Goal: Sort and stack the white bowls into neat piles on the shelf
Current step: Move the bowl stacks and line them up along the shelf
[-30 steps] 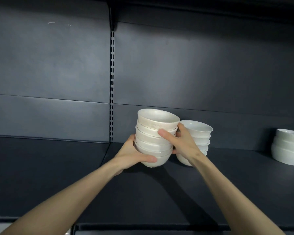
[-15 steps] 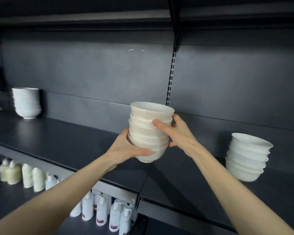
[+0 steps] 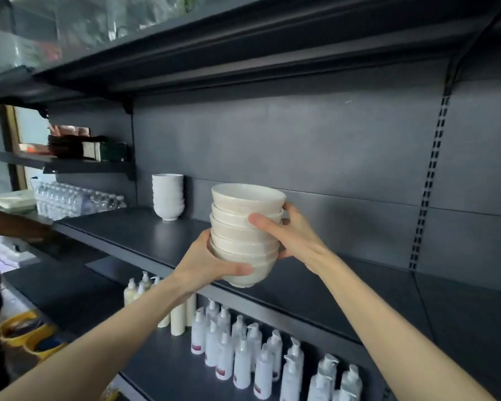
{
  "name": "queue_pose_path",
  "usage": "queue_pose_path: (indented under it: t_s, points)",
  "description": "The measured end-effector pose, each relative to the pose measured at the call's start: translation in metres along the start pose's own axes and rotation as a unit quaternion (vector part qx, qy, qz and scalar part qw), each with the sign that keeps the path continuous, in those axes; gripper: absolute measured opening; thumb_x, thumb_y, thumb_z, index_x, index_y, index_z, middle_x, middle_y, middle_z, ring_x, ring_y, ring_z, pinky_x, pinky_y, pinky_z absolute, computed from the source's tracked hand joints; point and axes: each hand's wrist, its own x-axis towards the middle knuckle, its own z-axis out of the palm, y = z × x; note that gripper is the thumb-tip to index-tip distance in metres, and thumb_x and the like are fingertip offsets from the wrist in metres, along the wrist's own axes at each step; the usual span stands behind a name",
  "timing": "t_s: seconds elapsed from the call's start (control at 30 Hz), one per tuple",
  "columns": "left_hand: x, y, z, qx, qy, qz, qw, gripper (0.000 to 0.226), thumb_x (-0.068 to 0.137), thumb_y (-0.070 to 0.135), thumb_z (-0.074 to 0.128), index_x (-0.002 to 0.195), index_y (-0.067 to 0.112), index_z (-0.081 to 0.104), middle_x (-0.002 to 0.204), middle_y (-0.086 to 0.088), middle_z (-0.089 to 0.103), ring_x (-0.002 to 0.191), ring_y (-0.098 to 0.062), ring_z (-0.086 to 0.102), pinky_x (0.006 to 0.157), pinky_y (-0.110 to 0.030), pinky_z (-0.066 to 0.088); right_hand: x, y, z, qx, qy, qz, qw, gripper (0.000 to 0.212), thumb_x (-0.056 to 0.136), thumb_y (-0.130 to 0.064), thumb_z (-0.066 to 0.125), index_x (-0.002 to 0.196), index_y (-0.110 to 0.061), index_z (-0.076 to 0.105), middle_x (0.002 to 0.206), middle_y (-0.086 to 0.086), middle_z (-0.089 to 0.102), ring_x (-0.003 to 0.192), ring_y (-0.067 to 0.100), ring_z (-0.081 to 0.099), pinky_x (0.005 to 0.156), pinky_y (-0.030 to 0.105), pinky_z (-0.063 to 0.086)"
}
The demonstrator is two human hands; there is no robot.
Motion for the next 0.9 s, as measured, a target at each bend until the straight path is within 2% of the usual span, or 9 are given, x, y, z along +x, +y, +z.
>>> queue_pose_path:
  t_s: [0.07, 0.2, 0.3, 0.47, 0.63, 0.8, 0.9]
  points:
    - [0.009, -0.011, -0.031, 0.0, 0.001, -0.007, 1.0, 0.081, 0.043, 0.022, 0.094, 0.112, 0.028, 0.052, 0.102, 0.01, 0.071, 0.09, -0.001, 0.068, 0.067, -0.017, 0.053, 0.016, -0.001, 0.029, -0.002, 0.002, 0.008, 1.0, 0.078, 0.07, -0.05, 0.078, 0.134, -0.028, 0.04, 0.108, -0.017, 0.057, 0.105, 0.015, 0.06, 0.082, 0.052, 0.057]
    - [0.038, -0.024, -0.08, 0.001, -0.011, -0.001, 1.0, 0.071, 0.054, 0.012, 0.091, 0.111, 0.031, 0.053, 0.1, 0.011, 0.072, 0.089, 0.0, 0.068, 0.07, -0.02, 0.055, 0.055, -0.008, 0.07, -0.004, 0.009, 0.013, 1.0, 0.074, 0.071, -0.049, 0.078, 0.132, -0.028, 0.041, 0.107, -0.015, 0.057, 0.102, 0.014, 0.06, 0.08, 0.051, 0.057]
    - [0.068, -0.038, -0.107, -0.005, -0.028, 0.004, 1.0, 0.066, 0.059, 0.008, 0.089, 0.112, 0.029, 0.056, 0.101, 0.013, 0.073, 0.094, -0.004, 0.068, 0.076, -0.025, 0.057, 0.088, -0.009, 0.093, -0.019, 0.011, 0.012, 1.0, 0.073, 0.071, -0.048, 0.078, 0.131, -0.028, 0.041, 0.11, -0.011, 0.058, 0.104, 0.017, 0.061, 0.08, 0.05, 0.058]
    - [0.122, -0.074, -0.138, -0.009, -0.055, 0.014, 0.998, 0.058, 0.063, 0.002, 0.086, 0.105, 0.031, 0.059, 0.098, 0.016, 0.073, 0.091, -0.002, 0.068, 0.074, -0.025, 0.057, 0.148, 0.013, 0.124, -0.041, 0.03, 0.024, 0.998, 0.076, 0.07, -0.05, 0.078, 0.133, -0.026, 0.041, 0.119, -0.005, 0.058, 0.106, 0.021, 0.061, 0.08, 0.05, 0.058]
    - [0.184, -0.112, -0.171, -0.018, -0.078, 0.003, 0.997, 0.061, 0.057, 0.01, 0.086, 0.109, 0.03, 0.059, 0.102, 0.013, 0.073, 0.095, -0.005, 0.068, 0.072, -0.026, 0.057, 0.212, 0.039, 0.152, -0.052, 0.042, 0.036, 0.997, 0.08, 0.069, -0.053, 0.077, 0.135, -0.025, 0.042, 0.118, -0.006, 0.058, 0.106, 0.02, 0.061, 0.078, 0.048, 0.058]
    - [0.244, -0.138, -0.202, -0.024, -0.107, 0.013, 0.994, 0.056, 0.066, -0.001, 0.083, 0.108, 0.03, 0.06, 0.102, 0.013, 0.073, 0.094, -0.004, 0.069, 0.07, -0.023, 0.056, 0.275, 0.051, 0.176, -0.071, 0.063, 0.037, 0.995, 0.081, 0.067, -0.055, 0.077, 0.133, -0.024, 0.043, 0.12, -0.007, 0.058, 0.107, 0.017, 0.06, 0.074, 0.046, 0.059]
    - [0.278, -0.154, -0.221, -0.024, -0.124, 0.011, 0.992, 0.057, 0.067, 0.004, 0.084, 0.11, 0.032, 0.06, 0.105, 0.012, 0.072, 0.097, -0.006, 0.068, 0.077, -0.03, 0.058, 0.305, 0.058, 0.19, -0.048, 0.072, 0.052, 0.995, 0.078, 0.067, -0.051, 0.079, 0.131, -0.024, 0.043, 0.116, -0.01, 0.059, 0.104, 0.013, 0.06, 0.074, 0.045, 0.059]
